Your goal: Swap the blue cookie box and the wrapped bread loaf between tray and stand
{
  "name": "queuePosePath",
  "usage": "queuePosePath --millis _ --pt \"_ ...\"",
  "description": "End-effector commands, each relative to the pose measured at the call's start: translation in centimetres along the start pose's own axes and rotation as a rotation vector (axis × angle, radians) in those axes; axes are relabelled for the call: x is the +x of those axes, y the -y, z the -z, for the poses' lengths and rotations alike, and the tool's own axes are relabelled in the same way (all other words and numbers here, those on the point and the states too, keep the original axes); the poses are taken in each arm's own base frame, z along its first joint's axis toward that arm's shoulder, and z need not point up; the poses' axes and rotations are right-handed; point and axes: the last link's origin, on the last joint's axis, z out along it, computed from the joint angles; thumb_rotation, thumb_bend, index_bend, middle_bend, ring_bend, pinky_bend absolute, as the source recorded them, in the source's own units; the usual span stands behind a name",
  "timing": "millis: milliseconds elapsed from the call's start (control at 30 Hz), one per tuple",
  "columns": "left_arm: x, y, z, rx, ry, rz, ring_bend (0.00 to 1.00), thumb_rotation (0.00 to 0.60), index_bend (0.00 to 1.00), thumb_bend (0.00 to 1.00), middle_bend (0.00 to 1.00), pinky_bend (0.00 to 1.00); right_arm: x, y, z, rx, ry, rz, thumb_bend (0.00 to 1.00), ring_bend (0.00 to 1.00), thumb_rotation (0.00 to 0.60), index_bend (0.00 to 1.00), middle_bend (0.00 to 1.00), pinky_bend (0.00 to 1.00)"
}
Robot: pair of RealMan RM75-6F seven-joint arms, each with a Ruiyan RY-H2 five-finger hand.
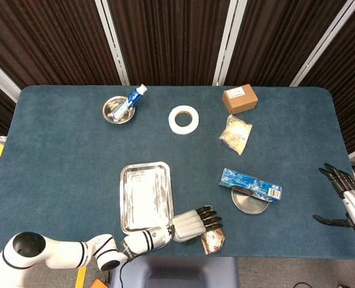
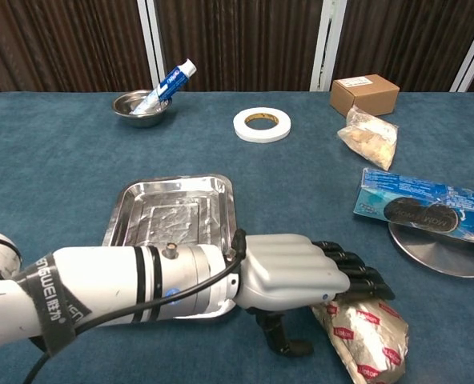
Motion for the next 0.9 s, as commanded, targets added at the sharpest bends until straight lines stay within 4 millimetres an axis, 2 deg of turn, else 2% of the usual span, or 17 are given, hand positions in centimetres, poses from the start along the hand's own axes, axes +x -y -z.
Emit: queuePosePath --millis 33,67,167,267,533,733,900 --pt "0.0 -0.3 -0.1 -0.004 -0.024 -0.009 0.02 0.600 0.06 0.38 0.05 0.12 0.0 0.0 0.0 0.002 0.005 0.000 0.16 0.00 0.600 0.00 0.00 0.11" --pt "0.1 -0.4 -0.1 -0.006 -0.040 -0.010 0.05 0.600 0.12 0.38 0.10 0.15 0.0 0.0 0.1 0.003 0.004 -0.001 0.16 0.00 0.600 0.00 0.00 0.11" --pt "0.1 -0.6 0.0 -0.014 -0.088 -0.009 0.27 0.600 0.48 0.38 0.40 0.31 0.1 0.0 0.1 0.001 -0.001 -0.004 0.16 0.00 0.600 0.00 0.00 0.11" --pt "-0.3 -0.4 0.3 -0.018 -0.108 -0.006 0.37 0.600 0.63 0.38 0.54 0.41 0.1 0.0 0.0 -0.001 -0.002 -0.007 0.16 0.00 0.600 0.00 0.00 0.11" --pt "-0.3 -0.5 0.9 -0.028 -0.147 0.016 0.45 0.600 0.75 0.39 0.67 0.48 -0.1 0.2 0.0 0.006 0.005 0.001 0.16 0.00 0.600 0.00 0.00 0.11" --pt "2.0 -0.6 2.7 -0.038 -0.247 0.019 0.48 0.600 0.77 0.39 0.71 0.55 -0.4 0.2 -0.1 0.004 0.013 0.010 0.16 0.00 0.600 0.00 0.00 0.11" --pt "3.8 1.5 5.1 0.032 -0.297 -0.021 0.48 0.600 0.77 0.39 0.71 0.59 -0.5 0.5 0.0 0.014 0.016 0.013 0.16 0.00 0.600 0.00 0.00 0.11"
